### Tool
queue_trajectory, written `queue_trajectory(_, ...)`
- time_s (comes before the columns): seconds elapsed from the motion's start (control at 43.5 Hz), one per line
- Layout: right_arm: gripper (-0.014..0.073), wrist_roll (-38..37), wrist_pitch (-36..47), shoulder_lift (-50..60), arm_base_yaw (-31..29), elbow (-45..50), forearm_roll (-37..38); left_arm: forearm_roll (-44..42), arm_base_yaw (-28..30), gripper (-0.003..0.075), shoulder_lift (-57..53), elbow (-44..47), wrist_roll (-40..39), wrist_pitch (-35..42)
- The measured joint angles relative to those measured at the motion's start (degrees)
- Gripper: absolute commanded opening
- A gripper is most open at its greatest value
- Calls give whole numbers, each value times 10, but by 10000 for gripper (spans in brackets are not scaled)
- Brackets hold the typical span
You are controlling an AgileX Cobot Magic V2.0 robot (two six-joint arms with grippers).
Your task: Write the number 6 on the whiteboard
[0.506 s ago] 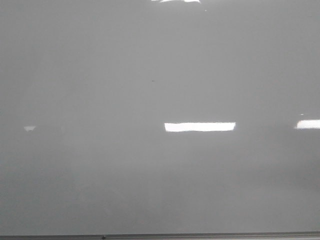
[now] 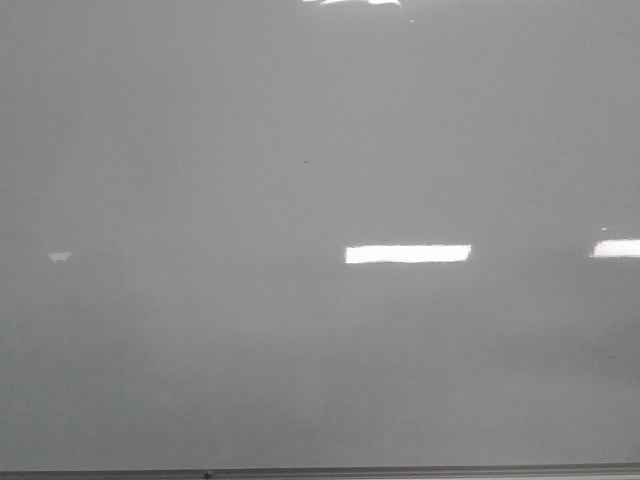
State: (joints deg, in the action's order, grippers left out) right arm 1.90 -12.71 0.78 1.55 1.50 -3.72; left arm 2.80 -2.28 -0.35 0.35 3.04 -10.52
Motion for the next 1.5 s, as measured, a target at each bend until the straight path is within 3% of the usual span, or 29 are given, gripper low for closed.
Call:
queue_trajectory(0.598, -68, 0, 0, 0, 0, 0, 0, 0, 0, -20, 0, 0, 0, 1)
queue_trajectory(0.897, -68, 0, 31, 0, 0, -4, -6, 0, 0, -20, 0, -1, 0, 65)
queue_trajectory(1.127, -68, 0, -24, -8, 0, -116, -17, -2, 0, -20, 13, -90, 0, 43)
queue_trajectory(1.495, -63, 0, -52, -162, 0, -233, -18, -52, 0, -17, 187, -212, 0, -25)
